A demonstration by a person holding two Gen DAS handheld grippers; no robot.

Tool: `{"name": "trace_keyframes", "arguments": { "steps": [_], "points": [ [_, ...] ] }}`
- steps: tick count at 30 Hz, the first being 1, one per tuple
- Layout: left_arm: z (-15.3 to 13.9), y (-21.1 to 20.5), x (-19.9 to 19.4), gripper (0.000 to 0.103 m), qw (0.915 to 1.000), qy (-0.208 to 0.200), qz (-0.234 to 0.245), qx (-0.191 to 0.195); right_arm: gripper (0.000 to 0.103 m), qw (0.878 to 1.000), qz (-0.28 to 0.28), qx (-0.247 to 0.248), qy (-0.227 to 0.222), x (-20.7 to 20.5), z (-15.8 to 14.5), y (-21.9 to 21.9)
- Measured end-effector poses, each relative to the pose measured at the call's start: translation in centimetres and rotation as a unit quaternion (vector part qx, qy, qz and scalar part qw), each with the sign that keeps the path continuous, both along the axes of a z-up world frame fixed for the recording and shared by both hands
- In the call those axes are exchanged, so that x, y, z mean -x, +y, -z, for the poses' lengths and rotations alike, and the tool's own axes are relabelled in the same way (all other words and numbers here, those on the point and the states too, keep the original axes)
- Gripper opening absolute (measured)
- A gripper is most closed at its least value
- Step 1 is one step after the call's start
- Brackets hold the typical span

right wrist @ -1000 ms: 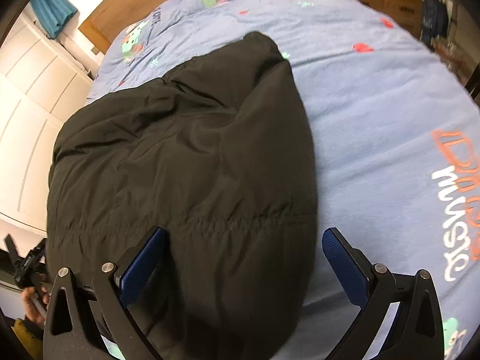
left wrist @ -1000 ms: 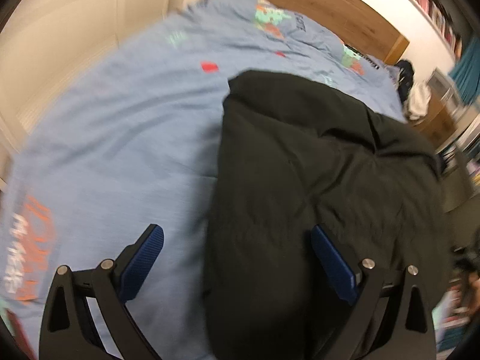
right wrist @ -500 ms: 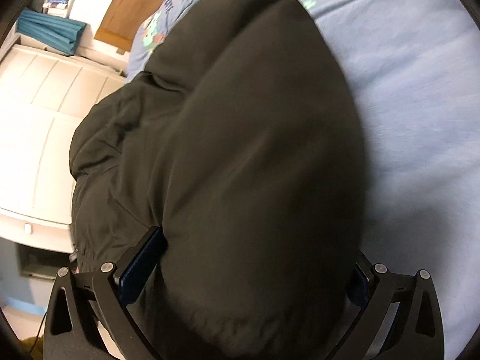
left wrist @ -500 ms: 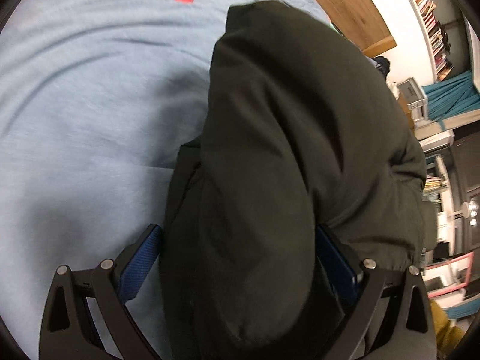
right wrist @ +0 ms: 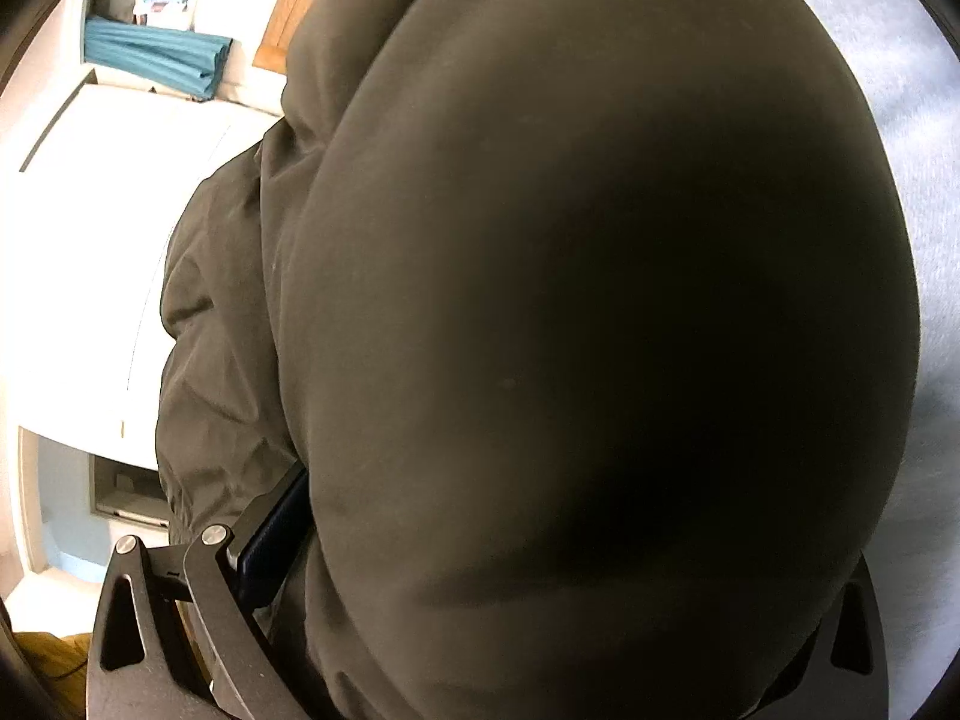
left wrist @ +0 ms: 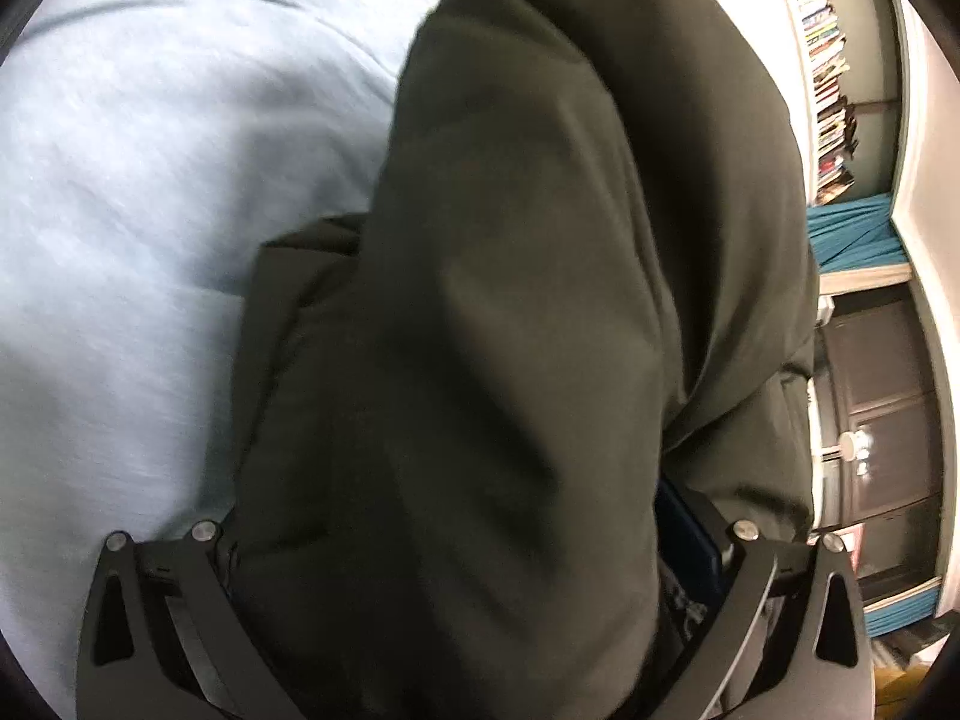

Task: Fold large clothes
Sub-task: 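Grasp the coat edge with both grippers and lift it up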

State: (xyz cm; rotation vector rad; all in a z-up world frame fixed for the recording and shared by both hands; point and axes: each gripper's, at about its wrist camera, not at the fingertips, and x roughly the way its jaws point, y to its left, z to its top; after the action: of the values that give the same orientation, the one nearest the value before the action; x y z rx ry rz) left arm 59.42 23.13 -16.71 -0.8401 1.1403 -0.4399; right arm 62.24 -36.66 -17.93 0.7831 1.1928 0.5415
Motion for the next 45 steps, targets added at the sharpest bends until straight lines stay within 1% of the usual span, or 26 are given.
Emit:
{"name": "trace_keyframes", "arguments": {
  "steps": [2, 5, 7, 8, 9, 10, 12, 13, 15, 16, 18, 20, 24, 26, 29, 32, 36, 38, 41, 45],
  "points": [
    [0.2, -0.2, 0.1, 0.103, 1.0, 0.0, -0.006, 0.007, 0.103, 1.0, 0.006, 0.0, 0.001, -0.1, 0.0, 0.1],
    [0.3, -0.8, 0.3, 0.102, 0.9999, 0.001, -0.013, 0.007, 0.103, 1.0, 0.007, 0.0, 0.005, -0.3, 0.0, 0.4],
    [0.2, -1.0, 0.6, 0.099, 0.9999, 0.004, -0.016, 0.005, 0.103, 1.0, 0.009, -0.004, 0.004, -0.6, 0.0, 0.7],
    [0.1, -1.2, 0.5, 0.094, 0.9999, 0.005, -0.015, 0.004, 0.101, 1.0, 0.009, -0.005, 0.003, -0.5, 0.0, 0.9],
    [0.0, -1.5, 0.9, 0.085, 0.9999, 0.004, -0.016, 0.005, 0.095, 1.0, 0.008, -0.011, 0.002, -0.2, 0.1, 1.2],
    [-0.1, -1.8, 1.0, 0.079, 0.9998, 0.003, -0.016, 0.009, 0.09, 1.0, 0.007, -0.021, 0.004, 0.1, 0.3, 1.6],
    [-0.5, -2.7, 1.0, 0.057, 0.9998, 0.0, -0.013, 0.018, 0.069, 0.999, 0.007, -0.038, 0.009, 0.0, 0.3, 2.0],
    [-0.5, -3.3, 0.5, 0.053, 0.9998, -0.002, -0.011, 0.018, 0.065, 0.999, 0.006, -0.041, 0.01, -0.1, 0.3, 2.3],
    [-0.9, -4.0, 0.5, 0.041, 0.9998, -0.004, -0.01, 0.019, 0.049, 0.999, 0.002, -0.051, 0.01, -0.2, 0.0, 2.9],
    [-1.3, -4.4, 0.5, 0.038, 0.9998, -0.006, -0.011, 0.017, 0.046, 0.999, -0.001, -0.051, 0.008, -0.3, -0.2, 3.2],
    [-2.2, -5.0, 0.9, 0.031, 0.9998, -0.011, -0.015, 0.01, 0.035, 0.999, -0.006, -0.04, 0.004, -0.3, -0.8, 3.8],
    [-2.9, -5.3, 1.2, 0.027, 0.9996, -0.015, -0.022, 0.009, 0.03, 1.0, -0.011, -0.02, -0.004, -0.4, -1.9, 4.6],
    [-4.8, -5.8, 2.4, 0.022, 0.9986, -0.025, -0.043, 0.015, 0.027, 1.0, 0.001, 0.004, 0.0, 0.0, -3.5, 5.6],
    [-5.5, -6.0, 2.9, 0.021, 0.9982, -0.024, -0.052, 0.016, 0.026, 1.0, 0.009, 0.014, -0.003, 0.4, -4.5, 6.0],
    [-7.3, -6.5, 3.7, 0.019, 0.9976, -0.035, -0.056, 0.018, 0.022, 1.0, 0.015, 0.02, -0.014, 0.4, -6.0, 6.9],
    [-9.4, -5.8, 5.0, 0.018, 0.9967, -0.049, -0.059, 0.026, 0.021, 0.999, 0.021, 0.02, -0.024, 0.5, -7.9, 6.1],
    [-12.8, -5.5, 7.2, 0.018, 0.9954, -0.062, -0.062, 0.04, 0.019, 0.999, 0.025, 0.014, -0.03, 1.0, -9.7, 5.6],
    [-14.2, -5.4, 7.9, 0.018, 0.9953, -0.066, -0.059, 0.04, 0.019, 0.999, 0.029, 0.01, -0.034, 1.4, -10.9, 5.6],
    [-17.1, -4.9, 9.7, 0.018, 0.9949, -0.078, -0.052, 0.035, 0.019, 0.999, 0.03, 0.007, -0.041, 1.5, -12.7, 6.1],
    [-21.1, -3.8, 12.2, 0.018, 0.9939, -0.091, -0.051, 0.037, 0.019, 0.998, 0.032, -0.005, -0.051, 2.8, -15.5, 6.2]
  ]
}}
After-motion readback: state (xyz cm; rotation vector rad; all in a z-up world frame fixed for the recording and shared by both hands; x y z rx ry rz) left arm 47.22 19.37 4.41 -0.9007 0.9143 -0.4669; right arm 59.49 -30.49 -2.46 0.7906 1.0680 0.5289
